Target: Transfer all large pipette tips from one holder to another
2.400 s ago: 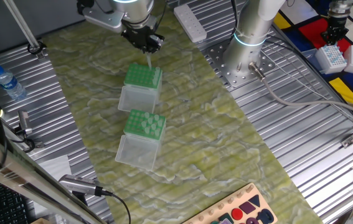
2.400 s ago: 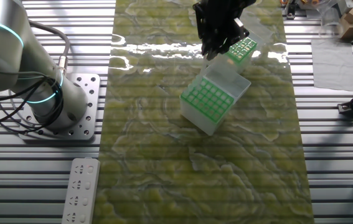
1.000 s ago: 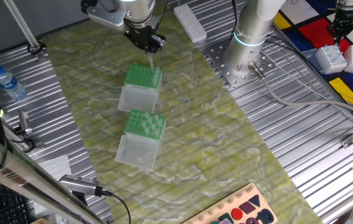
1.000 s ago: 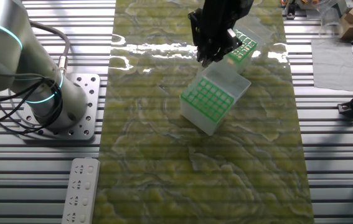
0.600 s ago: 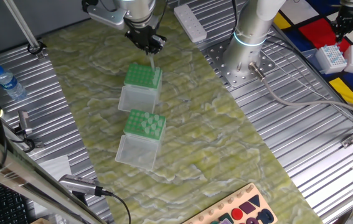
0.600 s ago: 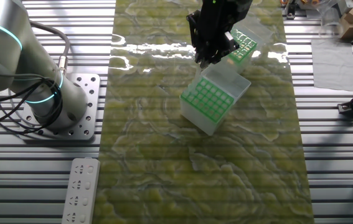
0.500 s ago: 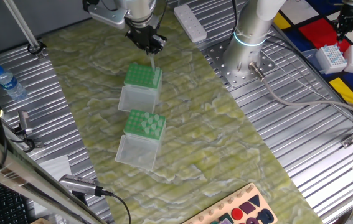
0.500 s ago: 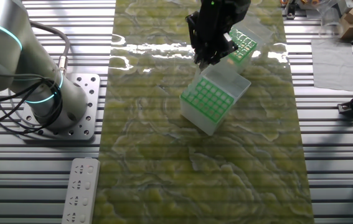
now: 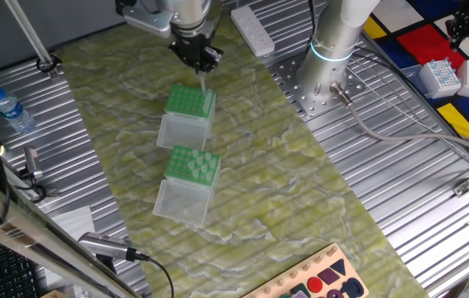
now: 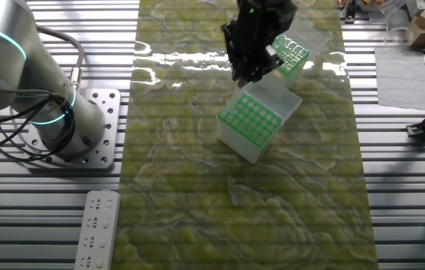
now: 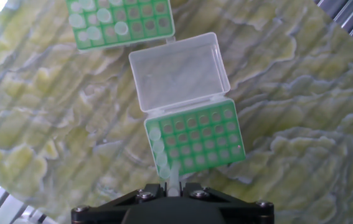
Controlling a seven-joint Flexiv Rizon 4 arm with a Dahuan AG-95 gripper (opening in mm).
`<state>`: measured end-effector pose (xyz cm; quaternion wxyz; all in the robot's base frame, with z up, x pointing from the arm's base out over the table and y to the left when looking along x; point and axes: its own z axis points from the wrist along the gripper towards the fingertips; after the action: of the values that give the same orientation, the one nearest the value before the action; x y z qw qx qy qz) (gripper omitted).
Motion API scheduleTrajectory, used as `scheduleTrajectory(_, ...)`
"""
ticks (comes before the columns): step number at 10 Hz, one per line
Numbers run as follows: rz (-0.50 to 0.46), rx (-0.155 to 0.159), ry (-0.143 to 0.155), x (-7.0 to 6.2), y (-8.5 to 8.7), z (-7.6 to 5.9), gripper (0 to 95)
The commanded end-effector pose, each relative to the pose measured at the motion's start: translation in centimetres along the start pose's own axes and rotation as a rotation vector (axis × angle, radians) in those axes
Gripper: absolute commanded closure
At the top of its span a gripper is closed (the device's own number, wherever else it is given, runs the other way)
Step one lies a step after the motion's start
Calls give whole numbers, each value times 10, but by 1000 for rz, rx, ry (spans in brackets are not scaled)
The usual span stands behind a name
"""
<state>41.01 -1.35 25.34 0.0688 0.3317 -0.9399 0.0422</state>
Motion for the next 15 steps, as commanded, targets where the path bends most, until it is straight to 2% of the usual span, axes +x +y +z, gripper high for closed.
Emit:
scheduleTrajectory(1,-11,7,-24,1,0,5,950)
scheduleTrajectory(3,-22,13,-40,1,-1,8,950)
scheduleTrajectory(5,-51,18,-52,1,-3,11,570)
scheduleTrajectory(8,-48,17,-56,-2,-4,11,570)
scheduleTrajectory(9,-10,7,-59,-11,-4,10,570)
scheduleTrajectory(10,34,-10,-66,-26,-2,9,570)
scheduleTrajectory(11,74,-23,-74,-39,-1,9,760)
scheduleTrajectory(12,147,-54,-93,-59,3,10,760)
scheduleTrajectory(13,180,-70,-101,-72,5,10,760)
scheduleTrajectory(15,210,-73,-107,-114,17,15,760)
